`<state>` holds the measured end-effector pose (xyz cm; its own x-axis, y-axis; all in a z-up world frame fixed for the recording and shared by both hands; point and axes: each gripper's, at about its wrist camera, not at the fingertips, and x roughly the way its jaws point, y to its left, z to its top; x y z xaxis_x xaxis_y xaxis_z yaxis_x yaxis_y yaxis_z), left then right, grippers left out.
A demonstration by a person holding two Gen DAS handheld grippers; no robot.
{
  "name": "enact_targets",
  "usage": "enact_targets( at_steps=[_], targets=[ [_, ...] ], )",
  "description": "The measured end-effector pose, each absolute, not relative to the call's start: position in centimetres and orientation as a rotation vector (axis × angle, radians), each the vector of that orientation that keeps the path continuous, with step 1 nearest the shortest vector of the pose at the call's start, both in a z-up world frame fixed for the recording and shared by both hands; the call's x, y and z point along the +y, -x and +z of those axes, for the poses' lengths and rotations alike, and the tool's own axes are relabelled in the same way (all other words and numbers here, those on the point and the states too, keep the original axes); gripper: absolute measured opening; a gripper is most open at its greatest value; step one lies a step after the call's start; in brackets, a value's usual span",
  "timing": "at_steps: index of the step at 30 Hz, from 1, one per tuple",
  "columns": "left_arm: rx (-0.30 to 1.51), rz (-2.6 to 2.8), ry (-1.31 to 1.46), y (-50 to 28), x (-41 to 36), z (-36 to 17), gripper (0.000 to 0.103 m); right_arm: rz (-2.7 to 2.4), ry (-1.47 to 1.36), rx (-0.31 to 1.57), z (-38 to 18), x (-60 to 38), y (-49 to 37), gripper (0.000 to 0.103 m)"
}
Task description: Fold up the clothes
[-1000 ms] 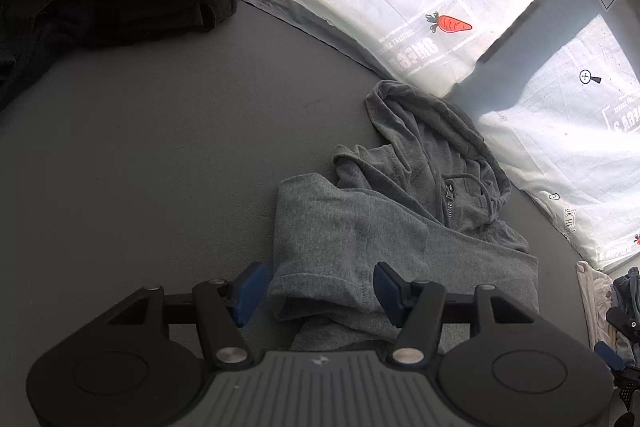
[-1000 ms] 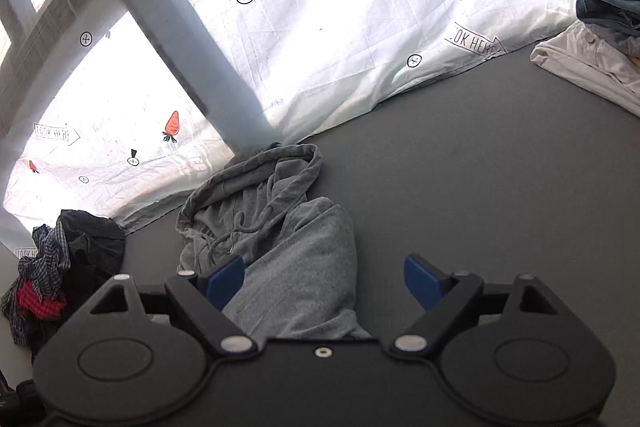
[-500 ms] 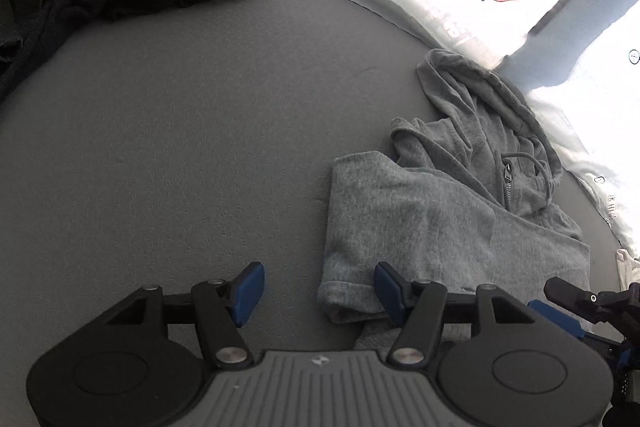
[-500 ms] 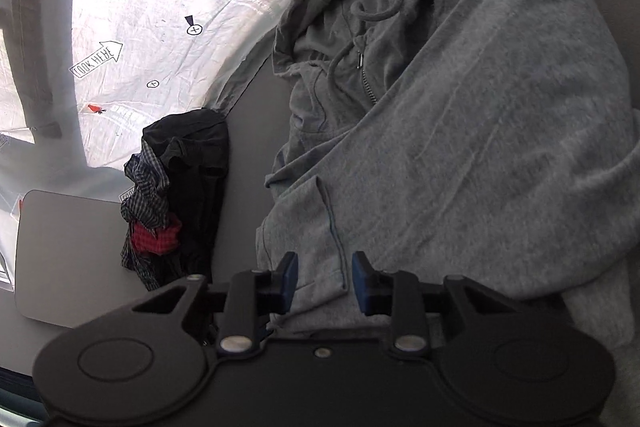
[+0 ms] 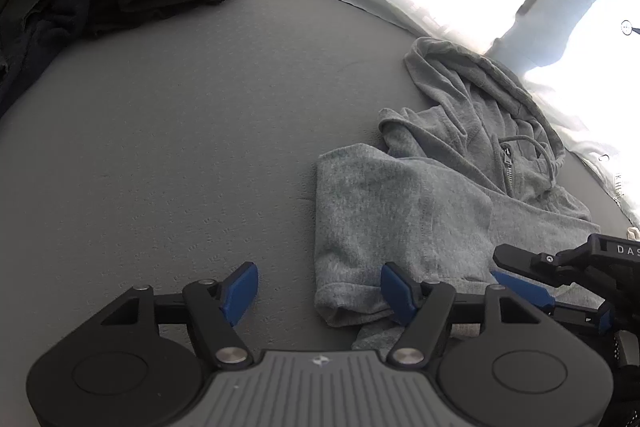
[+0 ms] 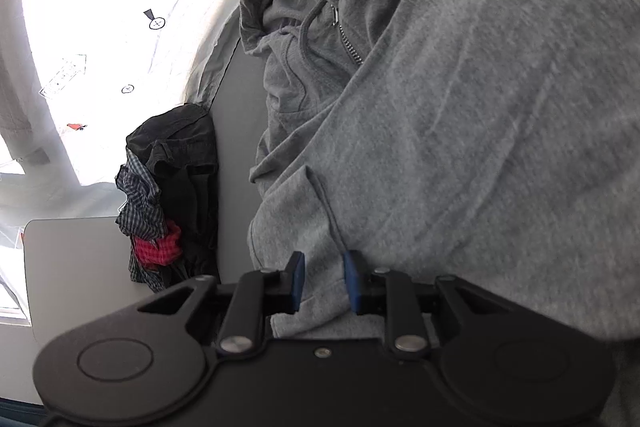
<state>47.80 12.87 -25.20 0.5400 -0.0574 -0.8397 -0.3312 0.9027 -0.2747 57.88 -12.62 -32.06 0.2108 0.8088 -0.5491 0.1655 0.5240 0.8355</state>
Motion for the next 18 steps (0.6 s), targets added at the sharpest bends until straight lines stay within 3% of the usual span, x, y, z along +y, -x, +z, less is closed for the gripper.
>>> enact_targets(
  at_steps=[2, 4, 18],
  targets=[
    [0.996, 0.169, 0.426, -47.8, 12.8, -25.2, 0.070, 0.568, -0.927, 1.305, -31.7, -12.4, -57.7, 0.008],
    [0.998, 0.169, 0.423, -47.9, 12.7, -25.2, 0.070, 0.583, -0.904, 1.263, -31.0, -12.5, -57.4, 0.004],
    [0.920, 0.134, 0.332, -48.0, 11.1, -21.7, 0.070, 0.589, -0.811, 0.981, -24.4, -17.0, -56.7, 0.003]
  ],
)
